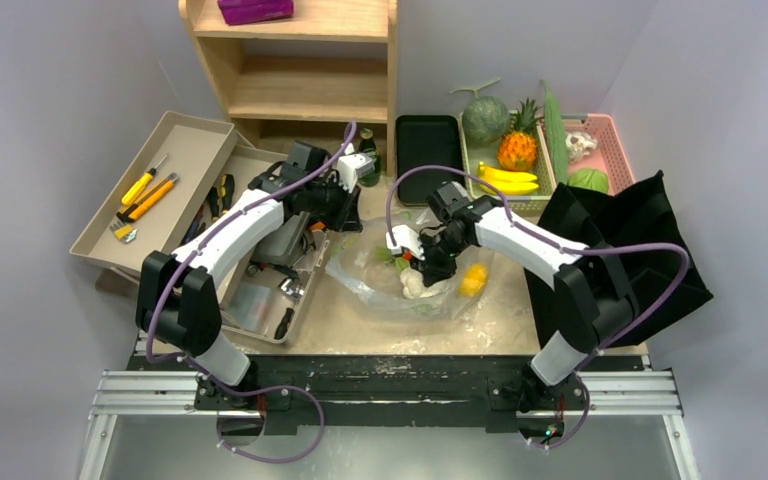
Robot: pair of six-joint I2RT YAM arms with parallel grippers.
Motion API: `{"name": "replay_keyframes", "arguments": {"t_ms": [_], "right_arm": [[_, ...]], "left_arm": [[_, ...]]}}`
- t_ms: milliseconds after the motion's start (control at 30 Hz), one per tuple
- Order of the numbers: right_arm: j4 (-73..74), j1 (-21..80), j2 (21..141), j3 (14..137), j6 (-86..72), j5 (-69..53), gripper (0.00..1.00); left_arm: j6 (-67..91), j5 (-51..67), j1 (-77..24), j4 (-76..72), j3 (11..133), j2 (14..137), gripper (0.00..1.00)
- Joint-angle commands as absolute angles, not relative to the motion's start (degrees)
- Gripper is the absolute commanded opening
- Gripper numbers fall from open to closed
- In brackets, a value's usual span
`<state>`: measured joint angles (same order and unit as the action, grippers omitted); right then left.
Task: Untie the knot of the grocery bags and take out the mixed food
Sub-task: Pick up the fake vegetable from the takeout bag.
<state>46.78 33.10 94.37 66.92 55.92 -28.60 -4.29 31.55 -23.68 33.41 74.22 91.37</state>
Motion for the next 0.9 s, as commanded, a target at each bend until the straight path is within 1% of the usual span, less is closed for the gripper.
{"name": "replay_keyframes", "arguments": {"t_ms": [0,100,267,433,633,700,767,833,867], "right_arm": [[45.3,33.3,85.4,68.9,56.1,-34.3,0.01],[39.5,33.3,81.9,69.5,51.5,-35.7,0.0],[31.5,33.3,80.1,73.5,43.2,-36.8,0.0],[24.1,33.2,75.8,74.1,37.2,-43.9,0.0],[4.1,33.2,67.7,69.9,24.3,-48.2,0.0],[-0.5,33.3,67.0,70.6,21.1,-47.0,0.0],[-7.2,33.3,66.9,72.0,13.7,-42.7,0.0],[-12.3,33.2,67.2,74.5,8.0,-35.2,0.0],[-12.4,32.8,67.9,76.6,6.0,-31.1,0.0]], "left_arm": [[-5.4,32.7,-23.3,33.5,75.8,89.9,0.04],[-5.0,33.0,-23.3,33.6,76.1,90.3,0.04],[-4.7,32.9,-23.3,33.7,76.1,90.3,0.04],[-4.7,32.6,-23.3,33.7,76.1,90.3,0.03],[-4.0,32.6,-23.3,33.2,75.1,90.0,0.03],[-3.8,32.7,-23.3,33.1,74.8,90.1,0.03],[-3.7,32.7,-23.3,33.0,74.8,90.1,0.03],[-3.4,32.4,-23.3,32.8,75.0,90.1,0.03],[-3.3,32.4,-23.3,32.8,75.1,90.1,0.03]]}}
